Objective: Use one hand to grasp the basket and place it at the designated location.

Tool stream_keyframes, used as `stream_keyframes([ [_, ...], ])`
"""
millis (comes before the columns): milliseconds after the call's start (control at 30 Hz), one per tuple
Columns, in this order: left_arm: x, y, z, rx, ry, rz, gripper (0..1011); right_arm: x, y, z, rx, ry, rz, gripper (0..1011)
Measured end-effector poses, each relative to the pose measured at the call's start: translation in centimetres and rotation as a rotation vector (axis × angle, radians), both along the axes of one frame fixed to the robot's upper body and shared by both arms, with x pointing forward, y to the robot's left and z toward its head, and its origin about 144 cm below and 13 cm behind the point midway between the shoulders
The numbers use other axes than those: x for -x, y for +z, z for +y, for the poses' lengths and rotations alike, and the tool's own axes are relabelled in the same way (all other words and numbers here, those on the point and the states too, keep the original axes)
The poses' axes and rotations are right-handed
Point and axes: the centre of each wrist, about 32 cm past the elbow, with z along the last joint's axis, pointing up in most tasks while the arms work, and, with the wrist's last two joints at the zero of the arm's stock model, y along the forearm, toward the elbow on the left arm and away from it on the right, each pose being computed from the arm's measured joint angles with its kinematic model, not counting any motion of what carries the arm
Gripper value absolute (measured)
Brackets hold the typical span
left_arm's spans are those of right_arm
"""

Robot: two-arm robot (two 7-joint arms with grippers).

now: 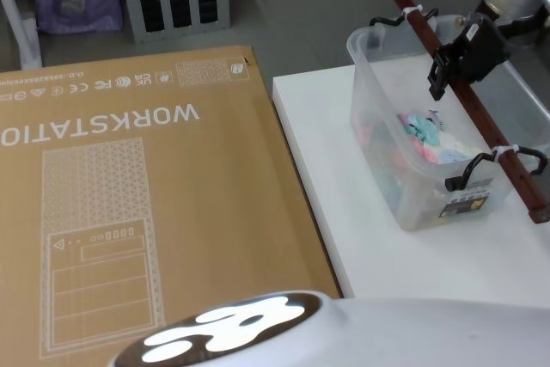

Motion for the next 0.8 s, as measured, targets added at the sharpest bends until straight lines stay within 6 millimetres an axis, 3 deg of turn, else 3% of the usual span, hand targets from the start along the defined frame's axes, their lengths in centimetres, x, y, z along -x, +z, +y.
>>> stream_keyframes([
  [100, 0.0, 0.0, 0.0, 0.0, 0.0, 0.0, 0, 0.0, 0.0, 0.01, 0.0, 0.0, 0.0, 264],
  [200, 0.0, 0.0, 0.0, 0.0, 0.0, 0.0, 0, 0.0, 0.0, 0.01, 0.0, 0.0, 0.0, 233],
  [600, 0.0, 0.0, 0.0, 0.0, 0.0, 0.0, 0, 0.01, 0.02, 0.02, 0.0, -0.001, 0.001, 233],
  [800, 0.0, 0.0, 0.0, 0.0, 0.0, 0.0, 0, -0.08, 0.94, 0.35, 0.025, -0.004, 0.006, 233],
])
